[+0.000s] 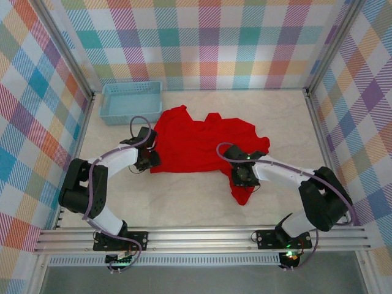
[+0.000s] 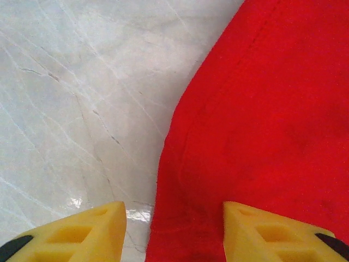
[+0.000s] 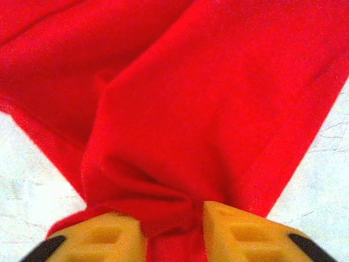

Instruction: Fold the inside-out t-shirt

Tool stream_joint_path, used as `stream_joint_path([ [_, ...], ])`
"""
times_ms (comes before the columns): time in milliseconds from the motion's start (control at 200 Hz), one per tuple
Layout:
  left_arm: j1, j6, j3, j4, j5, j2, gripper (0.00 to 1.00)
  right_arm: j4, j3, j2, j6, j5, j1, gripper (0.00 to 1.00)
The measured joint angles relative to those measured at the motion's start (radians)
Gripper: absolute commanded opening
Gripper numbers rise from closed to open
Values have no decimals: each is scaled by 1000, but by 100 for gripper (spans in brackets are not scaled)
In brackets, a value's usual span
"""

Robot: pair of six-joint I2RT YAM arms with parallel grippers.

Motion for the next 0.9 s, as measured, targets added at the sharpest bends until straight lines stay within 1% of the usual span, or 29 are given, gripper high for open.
stream_joint_path([
  [140,0,0,0,0,-2,6,43,-16,8,6,-4,52,0,11],
  [230,-7,0,0,0,0,6,39,-34,7,-13,-7,80,-6,7],
  [335,-34,1,3,-18,-13,6,34,-39,2,-59,-12,96,-19,2],
  [380,-50,4,4,-28,-16,6,33,-43,2,-71,-15,98,-21,0],
  [455,-70,3,5,-38,-24,6,32,-44,2,-78,-16,105,-25,0],
  [580,-76,4,11,-50,-28,18,31,-53,1,-84,-18,110,-27,0],
  [690,-76,11,37,-54,-41,64,25,-64,1,-109,-23,113,-28,0],
  [745,-76,15,53,-54,-44,81,18,-73,1,-127,-24,115,-31,0],
  [780,-76,15,59,-53,-47,83,14,-80,1,-139,-25,118,-33,0],
  [900,-76,14,63,-53,-60,82,7,-102,2,-178,-25,133,-48,0],
])
